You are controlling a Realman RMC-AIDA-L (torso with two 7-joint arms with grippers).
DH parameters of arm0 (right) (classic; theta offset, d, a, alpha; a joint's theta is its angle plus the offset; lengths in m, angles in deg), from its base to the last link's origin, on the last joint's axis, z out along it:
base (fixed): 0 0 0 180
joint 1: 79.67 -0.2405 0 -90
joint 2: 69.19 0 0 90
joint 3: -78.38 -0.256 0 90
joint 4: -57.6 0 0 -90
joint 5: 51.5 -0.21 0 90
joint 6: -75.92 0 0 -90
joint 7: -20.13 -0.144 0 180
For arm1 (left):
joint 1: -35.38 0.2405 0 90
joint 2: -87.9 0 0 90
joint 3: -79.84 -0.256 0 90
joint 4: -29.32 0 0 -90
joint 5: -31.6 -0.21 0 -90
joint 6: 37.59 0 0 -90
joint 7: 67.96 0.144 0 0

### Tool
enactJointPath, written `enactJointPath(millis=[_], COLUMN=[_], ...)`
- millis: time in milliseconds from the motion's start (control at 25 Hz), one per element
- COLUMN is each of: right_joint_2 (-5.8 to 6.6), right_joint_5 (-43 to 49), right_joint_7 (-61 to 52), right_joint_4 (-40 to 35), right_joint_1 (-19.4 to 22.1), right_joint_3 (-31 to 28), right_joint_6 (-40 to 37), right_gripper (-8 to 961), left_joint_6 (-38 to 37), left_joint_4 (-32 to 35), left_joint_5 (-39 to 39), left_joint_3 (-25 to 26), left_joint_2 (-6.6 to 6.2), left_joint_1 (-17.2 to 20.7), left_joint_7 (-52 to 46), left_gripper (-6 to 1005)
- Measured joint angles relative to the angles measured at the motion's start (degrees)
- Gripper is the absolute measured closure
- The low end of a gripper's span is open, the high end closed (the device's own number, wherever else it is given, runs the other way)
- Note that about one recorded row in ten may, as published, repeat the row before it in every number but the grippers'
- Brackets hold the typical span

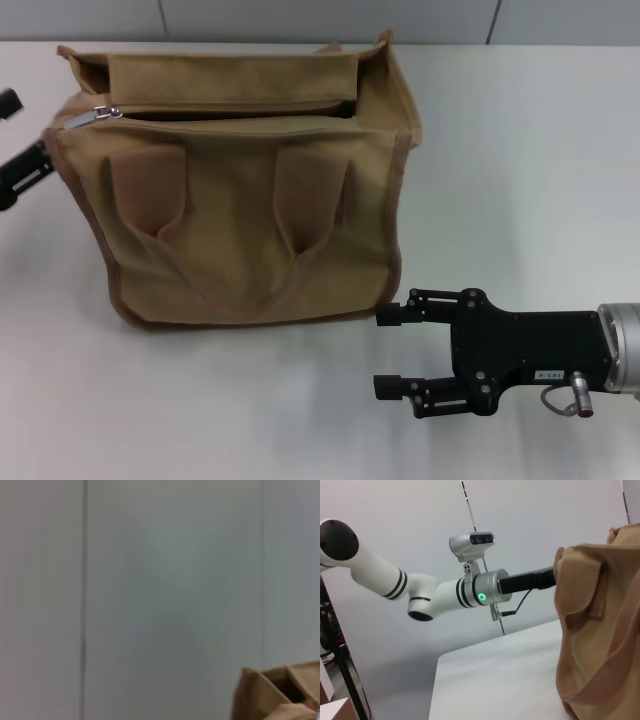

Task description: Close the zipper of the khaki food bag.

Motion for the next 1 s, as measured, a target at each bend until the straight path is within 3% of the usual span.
enactJointPath(millis=[280,480,760,1000], right_joint_2=[0.00,0.00,0.00,0.00], right_joint_5=[-0.2,-0.5,-0.6,-0.7], right_joint_7=[0.0,-0.1,-0.2,-0.2], right_joint_4=[0.0,0.0,0.0,0.0], right_joint_1=[0.0,-0.2,-0.5,-0.5], right_joint_3=[-0.1,-0.2,-0.2,-0.2], right_joint_6=[0.0,0.3,1.1,1.2], right_gripper=[239,242,248,252], left_joint_6=[1.8,1.7,0.3,0.5], left_joint_4=[-0.3,-0.3,-0.6,-1.3], left_joint_5=[0.2,0.2,1.1,8.6], left_joint_3=[6.0,14.4,16.0,16.6], left_joint_2=[2.13,4.05,4.18,4.11], left_joint_1=[-0.8,-1.3,-1.3,-1.4], left_joint_7=[4.6,5.1,4.8,0.7], left_gripper=[248,249,249,249])
